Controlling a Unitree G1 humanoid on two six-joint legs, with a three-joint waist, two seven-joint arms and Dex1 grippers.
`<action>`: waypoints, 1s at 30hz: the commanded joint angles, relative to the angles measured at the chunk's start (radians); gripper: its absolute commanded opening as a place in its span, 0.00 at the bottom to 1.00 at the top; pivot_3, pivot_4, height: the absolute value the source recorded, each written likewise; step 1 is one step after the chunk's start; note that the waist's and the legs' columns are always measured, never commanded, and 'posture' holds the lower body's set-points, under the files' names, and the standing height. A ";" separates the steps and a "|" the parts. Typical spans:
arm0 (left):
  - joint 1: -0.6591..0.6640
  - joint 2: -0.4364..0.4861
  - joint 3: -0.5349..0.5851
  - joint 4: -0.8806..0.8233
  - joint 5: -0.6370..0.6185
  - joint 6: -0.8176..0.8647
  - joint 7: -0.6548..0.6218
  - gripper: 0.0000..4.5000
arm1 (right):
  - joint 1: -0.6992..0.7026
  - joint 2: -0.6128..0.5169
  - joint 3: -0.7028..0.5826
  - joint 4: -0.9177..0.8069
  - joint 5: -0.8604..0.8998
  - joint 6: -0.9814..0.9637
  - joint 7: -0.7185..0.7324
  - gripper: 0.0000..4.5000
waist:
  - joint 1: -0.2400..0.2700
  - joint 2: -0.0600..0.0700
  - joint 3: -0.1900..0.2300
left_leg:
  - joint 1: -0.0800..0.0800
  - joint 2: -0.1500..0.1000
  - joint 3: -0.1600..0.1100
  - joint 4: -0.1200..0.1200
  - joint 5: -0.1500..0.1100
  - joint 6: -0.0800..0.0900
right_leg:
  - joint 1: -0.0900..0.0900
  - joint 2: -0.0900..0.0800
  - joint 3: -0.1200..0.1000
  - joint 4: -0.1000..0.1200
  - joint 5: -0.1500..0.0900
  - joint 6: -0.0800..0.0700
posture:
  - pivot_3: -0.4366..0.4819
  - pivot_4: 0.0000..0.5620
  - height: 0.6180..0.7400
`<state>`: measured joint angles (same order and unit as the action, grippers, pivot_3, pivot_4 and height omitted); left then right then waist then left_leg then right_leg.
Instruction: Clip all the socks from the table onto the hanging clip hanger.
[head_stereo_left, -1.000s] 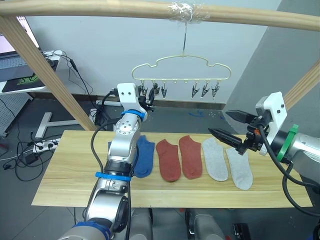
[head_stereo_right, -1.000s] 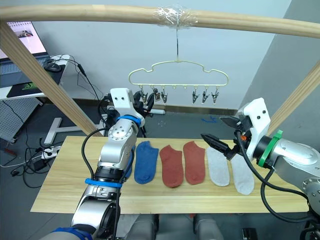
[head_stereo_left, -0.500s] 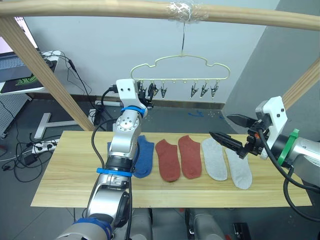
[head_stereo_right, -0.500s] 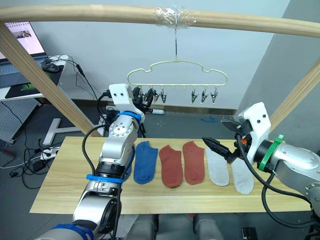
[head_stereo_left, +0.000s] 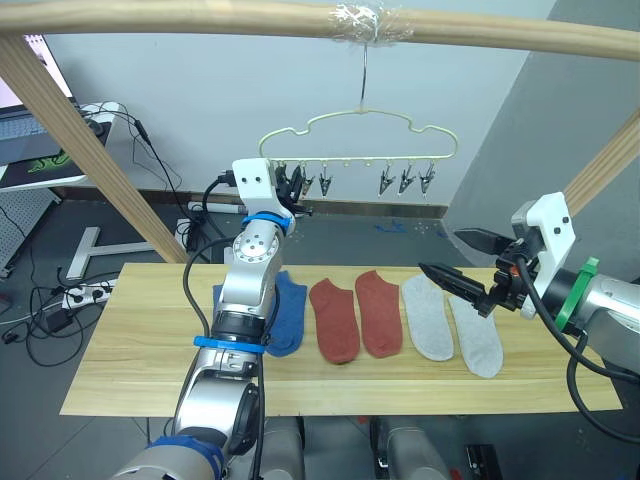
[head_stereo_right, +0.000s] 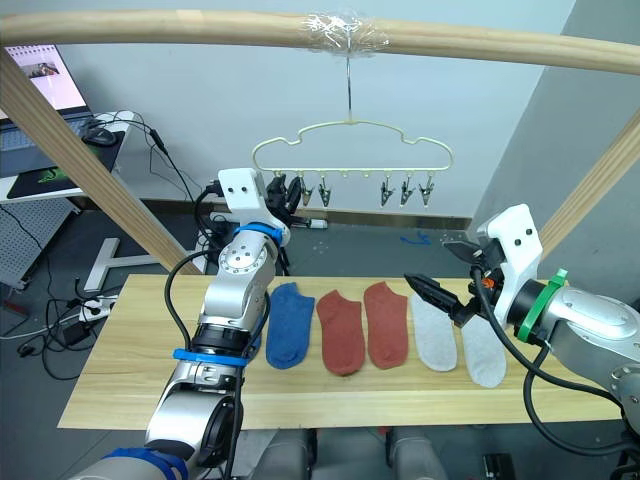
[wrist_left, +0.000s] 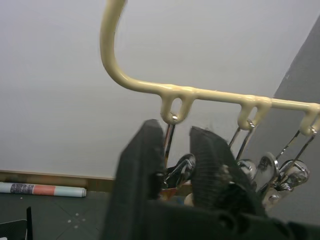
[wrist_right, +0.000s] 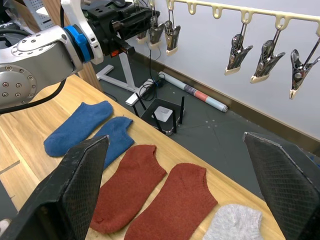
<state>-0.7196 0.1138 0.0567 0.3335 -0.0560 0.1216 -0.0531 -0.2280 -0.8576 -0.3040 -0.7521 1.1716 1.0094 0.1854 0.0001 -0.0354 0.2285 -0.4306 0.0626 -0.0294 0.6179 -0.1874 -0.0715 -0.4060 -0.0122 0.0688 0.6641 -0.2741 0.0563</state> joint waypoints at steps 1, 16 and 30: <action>-0.027 -0.002 0.009 -0.010 0.001 -0.018 0.007 0.05 | -0.012 -0.012 -0.029 -0.021 0.019 -0.026 -0.006 1.00 | 0.000 0.000 0.000 | 0.000 0.000 0.000 0.000 0.000 0.000 | 0.000 0.000 0.000 0.000 0.000 0.000 | 0.48 0.41 1.00; -0.038 -0.007 0.069 -0.101 -0.155 0.132 -0.072 0.00 | -0.046 -0.128 0.330 0.290 -0.467 -0.087 0.180 1.00 | -0.003 0.000 0.000 | 0.000 0.000 0.000 0.000 0.000 0.000 | 0.000 0.000 0.000 0.000 0.000 0.001 | 0.50 0.40 1.00; -0.053 -0.024 0.068 -0.168 -0.212 0.236 -0.081 0.00 | -0.351 -0.011 0.681 0.970 -0.915 -0.073 0.385 1.00 | -0.001 0.001 0.004 | -0.001 0.000 0.000 0.002 0.000 0.000 | -0.001 0.000 0.000 -0.001 0.000 0.000 | 0.53 0.42 1.00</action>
<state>-0.7476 0.0958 0.1318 0.2265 -0.2615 0.3677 -0.1314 -0.5597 -0.8680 0.3766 0.1743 0.2983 0.9616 0.5506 -0.0012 -0.0348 0.2323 -0.4314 0.0624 -0.0293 0.6198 -0.1874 -0.0715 -0.4066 -0.0121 0.0689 0.6634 -0.2741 0.0564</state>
